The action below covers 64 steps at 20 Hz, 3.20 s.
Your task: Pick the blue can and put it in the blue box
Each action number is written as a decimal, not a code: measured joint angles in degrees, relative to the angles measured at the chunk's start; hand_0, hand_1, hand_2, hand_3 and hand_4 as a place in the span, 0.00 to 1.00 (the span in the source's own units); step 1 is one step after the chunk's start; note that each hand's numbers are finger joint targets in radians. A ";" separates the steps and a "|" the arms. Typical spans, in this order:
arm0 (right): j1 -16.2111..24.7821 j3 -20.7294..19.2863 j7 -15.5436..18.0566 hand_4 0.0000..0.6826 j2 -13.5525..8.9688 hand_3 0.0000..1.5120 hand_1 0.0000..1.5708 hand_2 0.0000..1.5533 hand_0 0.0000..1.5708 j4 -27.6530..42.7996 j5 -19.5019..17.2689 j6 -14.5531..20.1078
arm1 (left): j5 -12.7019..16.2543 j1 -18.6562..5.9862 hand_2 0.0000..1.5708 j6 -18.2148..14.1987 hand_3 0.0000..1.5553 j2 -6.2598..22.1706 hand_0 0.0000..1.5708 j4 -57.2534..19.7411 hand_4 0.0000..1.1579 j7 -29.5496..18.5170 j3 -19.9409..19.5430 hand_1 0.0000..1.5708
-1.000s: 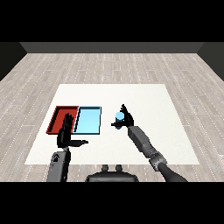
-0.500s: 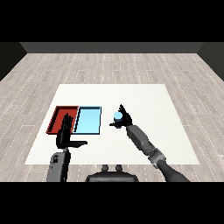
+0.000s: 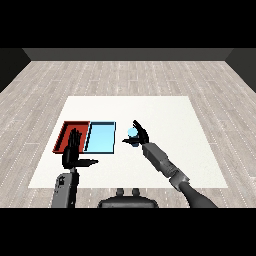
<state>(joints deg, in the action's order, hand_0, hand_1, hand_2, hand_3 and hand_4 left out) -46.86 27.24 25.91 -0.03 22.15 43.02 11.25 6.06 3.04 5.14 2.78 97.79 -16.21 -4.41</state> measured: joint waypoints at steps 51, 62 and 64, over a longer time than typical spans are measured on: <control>13.75 2.40 -24.73 0.85 -14.69 0.91 0.94 0.93 0.94 55.04 -31.39 16.60 | -3.18 -14.53 0.00 -15.25 0.00 -2.77 0.00 -10.82 0.00 6.86 22.36 0.00; 17.13 -3.29 -29.45 0.86 -9.96 0.91 0.93 0.93 0.93 61.02 -41.49 12.19 | -1.04 -15.21 0.00 -15.84 0.00 -2.72 0.00 -11.86 0.00 7.30 25.01 0.00; 17.25 -3.64 -30.36 0.84 -8.54 0.92 0.94 0.93 0.94 61.36 -43.57 11.72 | -1.45 -15.80 0.00 -16.54 0.00 -2.74 0.00 -10.81 0.00 8.62 25.32 0.00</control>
<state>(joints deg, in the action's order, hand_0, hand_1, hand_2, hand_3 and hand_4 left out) -29.62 23.60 -4.45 -8.57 83.51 -0.55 22.97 4.61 -12.76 -11.41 0.04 86.98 -7.59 20.90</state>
